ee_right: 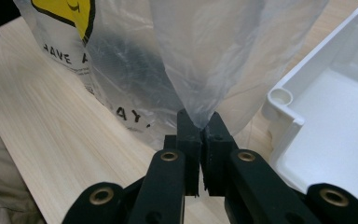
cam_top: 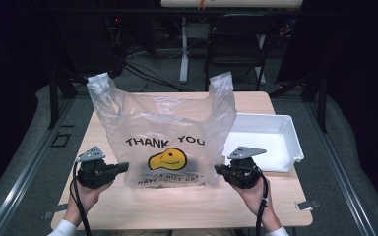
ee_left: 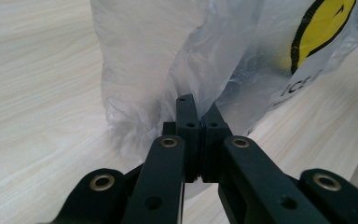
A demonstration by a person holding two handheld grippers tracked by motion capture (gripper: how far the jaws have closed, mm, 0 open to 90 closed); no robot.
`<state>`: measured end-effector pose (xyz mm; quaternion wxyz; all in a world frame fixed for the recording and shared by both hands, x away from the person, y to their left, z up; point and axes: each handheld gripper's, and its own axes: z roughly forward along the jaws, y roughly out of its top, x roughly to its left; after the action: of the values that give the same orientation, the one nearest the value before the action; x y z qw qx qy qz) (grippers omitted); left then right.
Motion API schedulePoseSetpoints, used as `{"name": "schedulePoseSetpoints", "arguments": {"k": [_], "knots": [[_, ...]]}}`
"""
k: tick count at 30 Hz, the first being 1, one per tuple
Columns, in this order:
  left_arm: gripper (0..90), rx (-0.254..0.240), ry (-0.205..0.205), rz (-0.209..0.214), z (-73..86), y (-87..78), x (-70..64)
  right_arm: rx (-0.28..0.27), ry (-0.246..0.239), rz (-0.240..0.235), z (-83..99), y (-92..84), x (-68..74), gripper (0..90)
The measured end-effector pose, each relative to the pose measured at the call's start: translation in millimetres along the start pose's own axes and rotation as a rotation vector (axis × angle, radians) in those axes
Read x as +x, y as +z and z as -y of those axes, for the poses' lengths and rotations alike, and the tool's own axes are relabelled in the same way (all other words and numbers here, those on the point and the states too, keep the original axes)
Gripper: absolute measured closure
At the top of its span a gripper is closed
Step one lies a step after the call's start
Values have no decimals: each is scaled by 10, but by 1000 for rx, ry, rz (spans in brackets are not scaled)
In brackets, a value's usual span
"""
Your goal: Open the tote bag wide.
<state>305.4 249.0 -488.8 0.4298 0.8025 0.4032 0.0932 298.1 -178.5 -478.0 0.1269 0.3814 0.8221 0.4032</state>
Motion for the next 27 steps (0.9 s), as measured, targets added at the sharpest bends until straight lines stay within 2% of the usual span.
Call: {"name": "schedulePoseSetpoints", "arguments": {"k": [6,13,16,19,20,22,23,27], "knots": [[900,47,-14,9,47,68,36,48,4,1,69,108,11,886],[900,120,8,1,58,155,22,86,23,0,161,210,-14,890],[900,148,-7,6,74,190,25,109,29,8,188,253,-26,892],[900,178,-7,-8,90,225,32,130,39,22,222,310,-38,894],[900,192,-8,-15,92,233,37,156,49,29,246,347,-52,896],[900,201,-9,-23,99,247,51,155,65,40,264,372,-52,897],[900,206,-9,-27,100,251,59,185,49,37,284,400,-85,898],[900,228,-13,-31,106,280,86,205,64,33,316,450,-118,893]]}}
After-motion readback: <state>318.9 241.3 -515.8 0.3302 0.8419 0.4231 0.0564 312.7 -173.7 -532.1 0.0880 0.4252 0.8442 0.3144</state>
